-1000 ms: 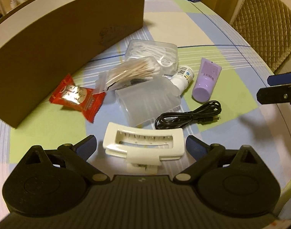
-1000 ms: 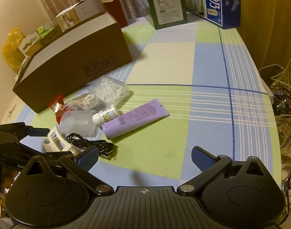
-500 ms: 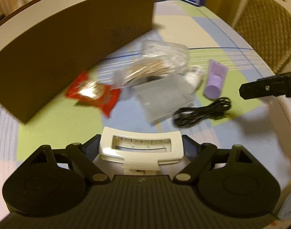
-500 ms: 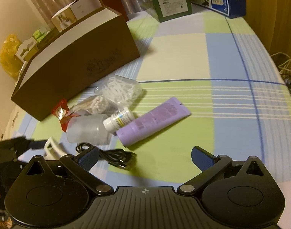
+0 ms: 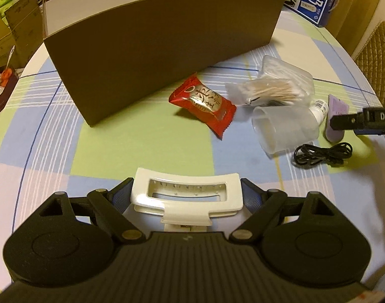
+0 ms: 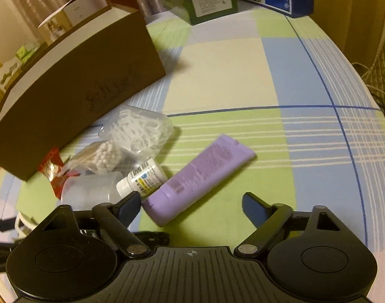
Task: Organize objects
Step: 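Grasp lavender tube with right tool while left tool holds white clip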
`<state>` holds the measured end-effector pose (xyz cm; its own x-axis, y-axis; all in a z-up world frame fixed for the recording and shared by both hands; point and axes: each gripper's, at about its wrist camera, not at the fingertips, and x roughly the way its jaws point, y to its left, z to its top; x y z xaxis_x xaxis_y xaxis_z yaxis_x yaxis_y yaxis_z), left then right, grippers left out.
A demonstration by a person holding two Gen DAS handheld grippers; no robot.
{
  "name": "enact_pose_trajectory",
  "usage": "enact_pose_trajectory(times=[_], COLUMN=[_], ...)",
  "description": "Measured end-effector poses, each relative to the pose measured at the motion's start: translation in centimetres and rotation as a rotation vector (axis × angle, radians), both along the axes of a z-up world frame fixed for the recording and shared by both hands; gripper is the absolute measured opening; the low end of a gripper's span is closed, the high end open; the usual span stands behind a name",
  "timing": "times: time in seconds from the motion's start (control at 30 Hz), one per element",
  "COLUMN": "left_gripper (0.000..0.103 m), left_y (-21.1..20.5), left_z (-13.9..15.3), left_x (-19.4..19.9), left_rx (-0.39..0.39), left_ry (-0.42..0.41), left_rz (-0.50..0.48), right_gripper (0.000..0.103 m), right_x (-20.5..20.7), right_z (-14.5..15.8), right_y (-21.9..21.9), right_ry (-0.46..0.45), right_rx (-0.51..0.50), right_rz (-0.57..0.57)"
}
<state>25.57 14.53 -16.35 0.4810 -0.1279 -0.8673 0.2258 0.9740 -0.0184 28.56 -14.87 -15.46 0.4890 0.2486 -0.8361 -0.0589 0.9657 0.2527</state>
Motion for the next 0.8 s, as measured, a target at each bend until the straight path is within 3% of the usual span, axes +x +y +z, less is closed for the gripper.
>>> enact_pose_trajectory(times=[0.13,0.33,0.57,0.73,0.8], left_gripper=[0.085,0.085,0.085,0.085,0.085], left_y=[-0.3,-0.4,-0.6,-0.3,-0.1], left_z=[0.0,0.0,0.1,0.4,0.5], left_x=[0.1,0.4,0.8,0.6,0.6], left_rx=[-0.003,-0.005,-0.002,0.000,-0.001], left_ry=[0.004,0.007,0.013,0.010,0.011], left_rz=[0.000,0.004,0.015,0.034,0.047], right_gripper=[0.063,0.063,0.061,0.040,0.040], right_x=[-0.4,-0.8,0.9,1.9,2.0], right_z=[0.2,0.9,0.6,-0.6,-0.9], right_y=[-1.0,-3.6,-1.3,-0.1,0.1], right_ry=[0.011,-0.037,-0.100,-0.106,-0.117], right_rx=[-0.088,-0.058,-0.085,-0.130,-0.149], right_rz=[0.019,0.046,0.160,0.209,0.225])
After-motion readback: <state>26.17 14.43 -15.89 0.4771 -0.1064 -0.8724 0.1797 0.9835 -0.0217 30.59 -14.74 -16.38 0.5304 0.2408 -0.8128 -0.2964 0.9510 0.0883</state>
